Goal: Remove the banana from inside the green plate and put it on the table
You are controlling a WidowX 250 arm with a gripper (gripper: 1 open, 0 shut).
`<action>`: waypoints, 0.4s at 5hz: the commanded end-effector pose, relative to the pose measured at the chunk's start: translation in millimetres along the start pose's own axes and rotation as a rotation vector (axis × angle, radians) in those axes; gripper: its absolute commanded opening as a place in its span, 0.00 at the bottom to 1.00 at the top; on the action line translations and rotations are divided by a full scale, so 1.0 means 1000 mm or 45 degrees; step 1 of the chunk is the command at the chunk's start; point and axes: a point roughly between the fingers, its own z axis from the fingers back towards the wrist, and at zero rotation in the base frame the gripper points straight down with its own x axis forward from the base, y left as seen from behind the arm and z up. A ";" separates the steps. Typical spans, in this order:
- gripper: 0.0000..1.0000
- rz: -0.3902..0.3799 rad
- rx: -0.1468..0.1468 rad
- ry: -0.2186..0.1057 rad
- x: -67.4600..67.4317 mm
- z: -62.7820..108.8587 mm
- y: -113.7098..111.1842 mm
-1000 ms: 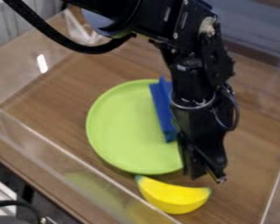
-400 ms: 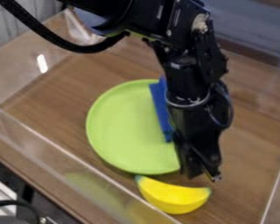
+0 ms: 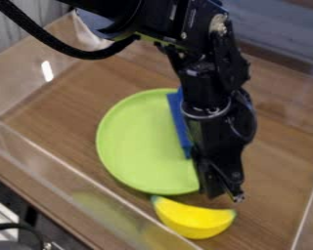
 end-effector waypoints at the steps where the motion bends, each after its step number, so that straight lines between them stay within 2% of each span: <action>1: 0.00 -0.005 0.009 -0.045 0.002 0.007 0.001; 2: 0.00 -0.009 0.003 -0.044 0.001 0.006 0.002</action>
